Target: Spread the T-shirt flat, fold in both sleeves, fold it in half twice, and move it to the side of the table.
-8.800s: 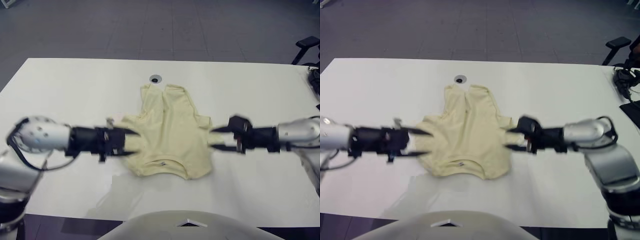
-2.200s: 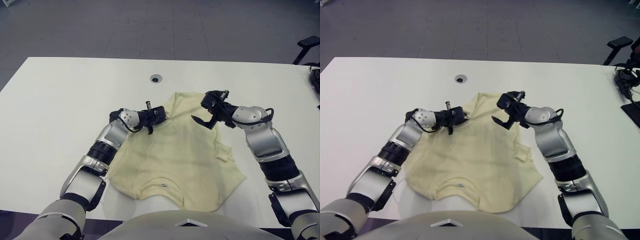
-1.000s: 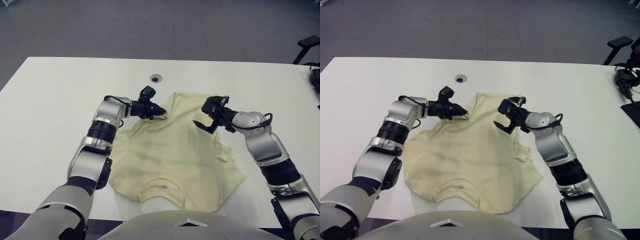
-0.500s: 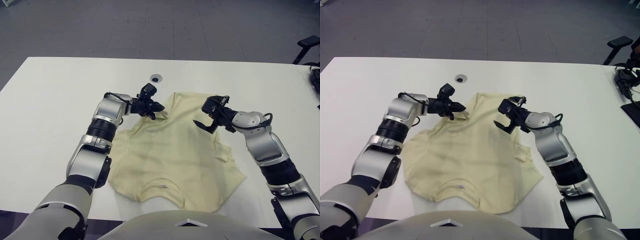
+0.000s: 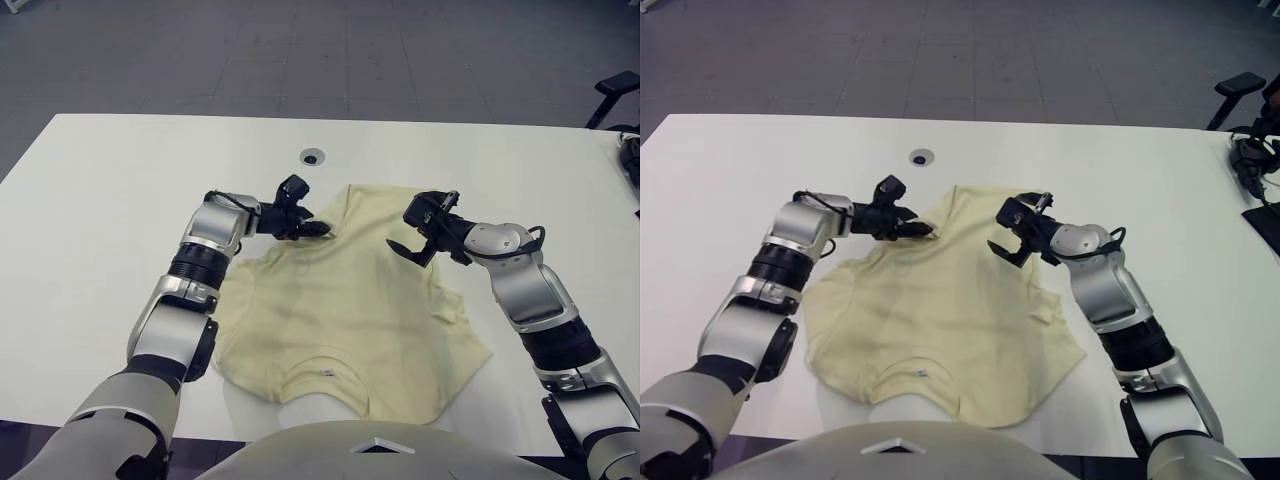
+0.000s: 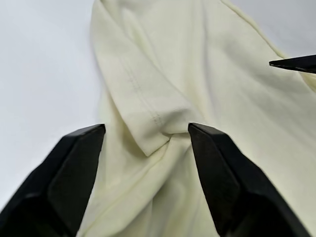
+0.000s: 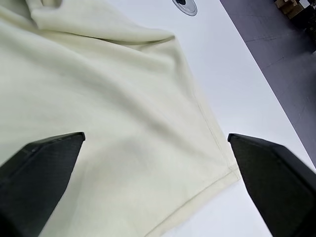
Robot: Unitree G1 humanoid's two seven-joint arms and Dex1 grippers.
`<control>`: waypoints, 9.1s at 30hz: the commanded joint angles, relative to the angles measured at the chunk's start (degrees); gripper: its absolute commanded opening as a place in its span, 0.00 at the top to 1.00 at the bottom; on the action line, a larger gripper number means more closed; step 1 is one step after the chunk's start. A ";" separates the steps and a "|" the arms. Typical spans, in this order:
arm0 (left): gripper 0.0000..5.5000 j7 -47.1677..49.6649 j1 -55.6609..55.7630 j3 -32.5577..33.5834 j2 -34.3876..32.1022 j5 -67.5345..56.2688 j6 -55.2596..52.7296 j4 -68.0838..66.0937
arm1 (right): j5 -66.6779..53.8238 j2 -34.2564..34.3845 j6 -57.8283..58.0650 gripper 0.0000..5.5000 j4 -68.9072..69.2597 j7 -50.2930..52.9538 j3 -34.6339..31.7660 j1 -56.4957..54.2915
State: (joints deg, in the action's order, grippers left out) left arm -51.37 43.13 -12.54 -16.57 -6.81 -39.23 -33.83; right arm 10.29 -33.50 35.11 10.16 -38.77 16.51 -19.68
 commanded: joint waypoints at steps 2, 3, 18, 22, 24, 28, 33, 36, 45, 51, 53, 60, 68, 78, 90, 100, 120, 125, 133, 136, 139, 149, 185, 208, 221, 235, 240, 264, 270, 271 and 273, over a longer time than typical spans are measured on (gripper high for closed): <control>0.58 0.00 0.36 -0.10 0.49 0.09 -0.32 -0.71 | 0.36 -0.22 -0.20 0.02 -0.18 -0.18 0.44 -0.71; 0.62 0.05 0.43 -0.05 0.54 0.08 -0.29 -0.81 | 0.38 -0.22 -0.18 0.02 -0.17 -0.17 0.45 -0.71; 0.99 1.14 5.87 4.07 0.69 -0.85 1.37 -5.86 | 0.37 -0.62 -0.11 0.02 0.20 -0.65 0.89 0.01; 0.99 0.75 10.28 4.54 -0.52 0.44 4.77 -10.96 | 0.43 -0.67 -0.15 0.02 0.12 -0.74 1.00 0.01; 0.99 0.92 12.38 3.72 -1.36 2.38 8.11 -14.27 | 0.47 -0.59 -0.24 0.02 -0.02 -0.76 1.08 -0.11; 0.99 2.24 16.36 1.21 -2.91 7.61 16.60 -22.55 | 0.58 -0.46 -0.53 0.02 -0.35 -0.82 1.32 -0.36; 0.99 8.68 19.19 -4.38 -2.24 16.98 29.72 -32.18 | 0.67 -0.20 -0.69 0.02 -0.68 -0.65 1.65 -0.55; 0.99 13.98 19.92 -7.34 -1.31 22.19 36.57 -36.05 | 0.65 -0.06 -0.67 0.02 -0.65 -0.52 1.65 -0.63; 0.76 40.25 21.66 -15.36 -4.40 37.51 52.25 -40.92 | 0.30 0.82 -0.46 0.02 0.14 -0.53 1.63 -0.85; 0.57 30.28 19.58 -10.69 -8.50 32.76 57.40 -37.65 | 0.34 -0.45 -1.21 0.02 -2.49 -0.22 -0.04 -1.87; 0.51 26.88 16.15 -7.29 -10.87 28.79 57.05 -31.89 | 0.86 -0.44 -3.28 0.02 -7.26 -0.31 0.55 -4.14; 0.27 23.73 -0.04 2.06 -15.39 22.38 39.13 1.54 | 3.54 1.92 -13.30 0.02 -32.62 -2.81 5.07 -15.12; 0.02 22.71 -19.13 17.16 -14.00 12.16 8.39 34.96 | 3.73 4.01 -23.46 0.02 -51.25 0.37 2.76 -24.30; 0.02 6.83 -56.27 41.23 -14.29 -18.37 -41.13 66.64 | -7.32 1.96 3.95 0.02 4.86 1.74 -16.78 0.42; 0.27 16.42 -49.66 35.56 -7.14 -20.94 -38.70 60.87 | -8.66 2.68 11.35 0.02 11.05 6.39 -16.60 2.75; 0.60 20.16 -46.39 34.27 -8.06 -23.93 -37.79 58.48 | -9.76 1.81 11.13 0.02 10.58 7.59 -15.59 2.94; 1.00 20.49 -37.57 36.74 -19.11 -24.89 -32.05 46.85 | -9.96 1.18 11.32 0.02 10.69 9.80 -16.28 3.58; 1.00 19.60 -33.42 37.43 -22.43 -29.37 -37.21 53.05 | -10.23 1.45 11.81 0.02 11.99 10.70 -16.35 4.87; 1.00 20.56 -33.28 28.42 -18.34 -36.59 -44.65 65.52 | -10.52 2.39 12.20 0.02 12.42 12.30 -16.03 5.14; 1.00 24.20 -32.52 21.56 -14.62 -32.61 -40.41 62.34 | -11.21 3.25 12.66 0.02 12.29 12.78 -15.94 4.10; 0.94 27.63 -32.36 18.09 -9.64 -31.06 -38.59 61.07 | -12.32 4.11 13.74 0.02 12.47 13.22 -16.76 3.33; 0.61 35.56 -29.40 49.75 3.37 -44.36 -46.83 66.61 | -26.18 13.87 43.10 0.02 31.13 14.07 -40.29 14.22; 0.48 37.81 -58.97 17.09 -15.26 -19.59 -22.61 79.42 | -54.29 25.43 57.38 0.02 34.93 37.12 -53.40 22.56; 1.00 35.12 -55.98 20.15 -12.71 -23.33 -23.44 85.52 | -59.84 26.34 57.38 0.02 34.95 42.87 -52.30 23.68; 0.87 36.14 -50.69 1.88 -12.25 -14.51 -18.23 76.50 | -60.77 25.35 57.38 0.02 32.89 44.63 -51.42 19.95; 0.43 50.82 -46.43 42.89 1.51 -37.77 -24.44 83.90 | -82.78 17.38 57.38 0.06 35.01 53.01 -54.79 34.74; 0.27 54.19 -43.81 44.11 0.78 -39.46 -26.33 82.07 | -91.60 14.07 55.64 0.21 33.78 59.28 -51.51 41.38; 0.02 56.40 -44.23 41.68 -1.05 -39.96 -26.10 78.92 | -110.89 -9.78 16.48 0.96 27.64 82.60 -28.60 44.78; 0.02 57.01 -45.79 41.68 -0.46 -39.99 -25.71 79.68 | -111.12 -14.59 14.52 1.00 28.89 82.18 -27.97 40.76; 0.02 57.04 -45.91 41.61 -0.46 -40.04 -25.65 79.68 | -111.94 -15.32 14.24 1.00 30.36 82.25 -27.11 39.58; 0.02 57.19 -45.94 41.33 -0.53 -40.11 -25.56 79.61 | -113.41 -17.19 14.01 1.00 33.40 81.79 -24.98 37.20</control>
State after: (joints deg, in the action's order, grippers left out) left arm 5.50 -2.50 29.03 -16.87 -46.97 -65.09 45.49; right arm -101.12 -48.37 49.26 40.18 43.33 -10.50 19.87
